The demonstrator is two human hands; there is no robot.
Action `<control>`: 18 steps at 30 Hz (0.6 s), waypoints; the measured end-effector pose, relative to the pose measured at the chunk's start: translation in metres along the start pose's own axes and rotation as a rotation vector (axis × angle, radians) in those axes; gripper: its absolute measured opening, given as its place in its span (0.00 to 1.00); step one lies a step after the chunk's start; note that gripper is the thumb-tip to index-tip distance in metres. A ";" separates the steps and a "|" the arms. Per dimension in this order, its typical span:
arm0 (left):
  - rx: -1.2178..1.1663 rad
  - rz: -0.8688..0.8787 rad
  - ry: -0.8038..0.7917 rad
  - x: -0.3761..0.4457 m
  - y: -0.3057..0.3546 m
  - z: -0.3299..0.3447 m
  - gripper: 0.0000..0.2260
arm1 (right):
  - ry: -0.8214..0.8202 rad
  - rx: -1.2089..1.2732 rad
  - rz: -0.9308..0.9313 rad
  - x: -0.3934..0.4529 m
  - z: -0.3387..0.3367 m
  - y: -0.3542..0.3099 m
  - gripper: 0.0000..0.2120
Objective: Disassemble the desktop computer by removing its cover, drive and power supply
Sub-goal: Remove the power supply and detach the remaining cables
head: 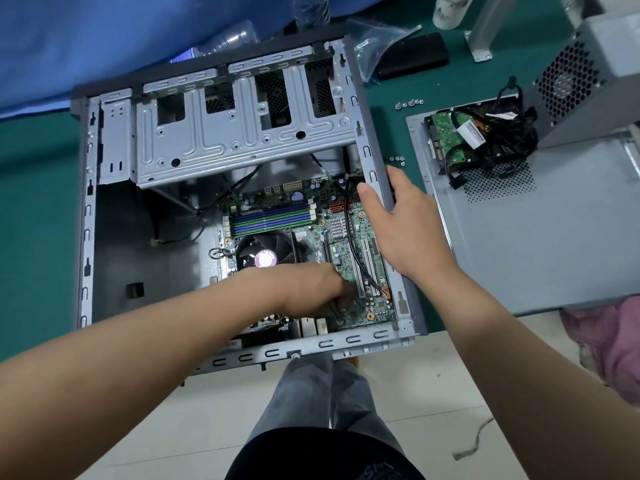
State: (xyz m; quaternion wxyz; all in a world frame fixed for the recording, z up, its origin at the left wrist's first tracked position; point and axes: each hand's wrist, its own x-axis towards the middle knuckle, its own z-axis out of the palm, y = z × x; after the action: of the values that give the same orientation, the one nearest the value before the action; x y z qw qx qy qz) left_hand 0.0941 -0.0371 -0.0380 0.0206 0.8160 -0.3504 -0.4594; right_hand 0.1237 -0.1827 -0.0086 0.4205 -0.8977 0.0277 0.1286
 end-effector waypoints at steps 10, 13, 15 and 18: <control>0.129 -0.079 0.071 0.003 0.006 0.002 0.19 | 0.007 0.019 0.003 0.001 0.000 0.000 0.25; 0.070 -0.027 0.044 0.001 0.002 0.001 0.14 | 0.003 0.017 0.002 0.001 0.000 0.000 0.25; 0.000 0.021 0.031 -0.002 0.000 0.001 0.10 | 0.004 0.014 0.002 0.001 0.001 0.000 0.25; -0.019 0.025 0.051 -0.004 0.000 0.002 0.10 | 0.009 0.017 -0.004 0.001 0.000 0.000 0.24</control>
State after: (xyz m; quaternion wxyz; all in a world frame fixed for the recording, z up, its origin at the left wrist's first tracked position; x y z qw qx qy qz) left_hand 0.0912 -0.0338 -0.0363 0.0431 0.8227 -0.3558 -0.4413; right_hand 0.1245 -0.1824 -0.0093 0.4282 -0.8947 0.0289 0.1236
